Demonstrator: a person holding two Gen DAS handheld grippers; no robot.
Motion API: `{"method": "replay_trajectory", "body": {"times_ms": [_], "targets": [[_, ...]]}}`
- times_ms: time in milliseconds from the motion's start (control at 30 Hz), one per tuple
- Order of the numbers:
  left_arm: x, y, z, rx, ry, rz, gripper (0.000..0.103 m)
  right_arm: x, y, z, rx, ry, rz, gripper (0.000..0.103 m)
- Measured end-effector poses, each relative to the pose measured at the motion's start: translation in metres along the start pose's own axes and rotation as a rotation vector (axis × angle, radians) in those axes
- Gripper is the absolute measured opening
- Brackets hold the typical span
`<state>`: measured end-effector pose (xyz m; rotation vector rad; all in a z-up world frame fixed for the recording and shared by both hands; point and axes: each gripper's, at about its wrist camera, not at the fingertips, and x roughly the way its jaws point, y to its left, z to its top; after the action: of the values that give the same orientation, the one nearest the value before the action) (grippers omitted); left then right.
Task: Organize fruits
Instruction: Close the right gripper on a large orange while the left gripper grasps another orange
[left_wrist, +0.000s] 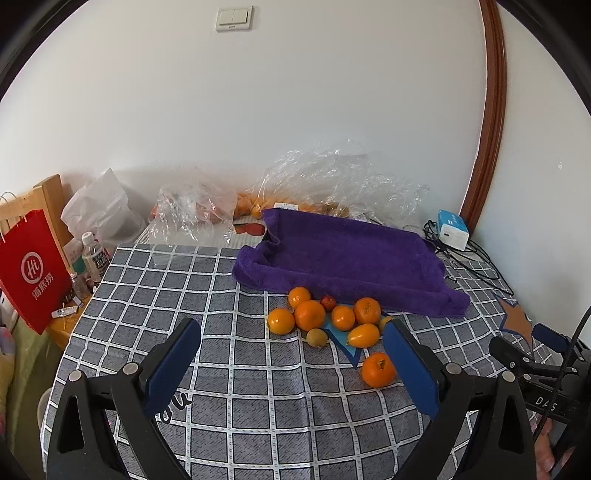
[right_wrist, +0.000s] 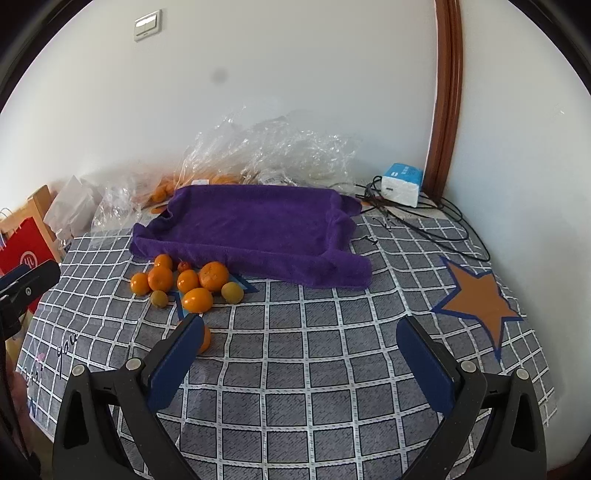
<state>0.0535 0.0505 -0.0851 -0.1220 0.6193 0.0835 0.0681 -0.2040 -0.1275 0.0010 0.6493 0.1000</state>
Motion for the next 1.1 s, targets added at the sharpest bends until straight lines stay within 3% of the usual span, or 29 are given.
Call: {"method": "replay_trajectory", "body": {"times_ms": [133, 233, 367, 433, 600, 800, 867, 933, 1100], "targets": [[0.026, 0.023, -0.009, -0.034, 0.07, 0.011, 0.089, 0.028, 0.008, -0.005, 0.005, 0.061, 0.049, 0.101], [0.042, 0.042, -0.015, -0.069, 0.098, 0.039, 0.086, 0.044, 0.023, -0.01, -0.029, 0.085, 0.093, 0.094], [0.062, 0.059, -0.02, -0.081, 0.169, 0.021, 0.086, 0.059, 0.044, -0.02, -0.049, 0.106, 0.151, 0.092], [0.068, 0.063, -0.024, -0.066, 0.171, 0.029, 0.086, 0.066, 0.056, -0.025, -0.059, 0.118, 0.212, 0.091], [0.076, 0.076, -0.032, -0.072, 0.198, 0.036, 0.086, 0.086, 0.082, -0.032, -0.108, 0.144, 0.251, 0.088], [0.086, 0.08, -0.033, -0.085, 0.223, 0.024, 0.086, 0.113, 0.099, -0.034, -0.123, 0.186, 0.256, 0.068], [0.092, 0.075, -0.032, -0.083, 0.225, 0.013, 0.086, 0.119, 0.104, -0.038, -0.147, 0.197, 0.252, 0.053], [0.099, 0.068, -0.03, -0.076, 0.224, -0.002, 0.086, 0.118, 0.106, -0.04, -0.184, 0.174, 0.215, 0.045], [0.118, 0.051, -0.021, -0.067, 0.228, -0.038, 0.082, 0.111, 0.09, -0.037, -0.166, 0.161, 0.23, 0.043]]}}
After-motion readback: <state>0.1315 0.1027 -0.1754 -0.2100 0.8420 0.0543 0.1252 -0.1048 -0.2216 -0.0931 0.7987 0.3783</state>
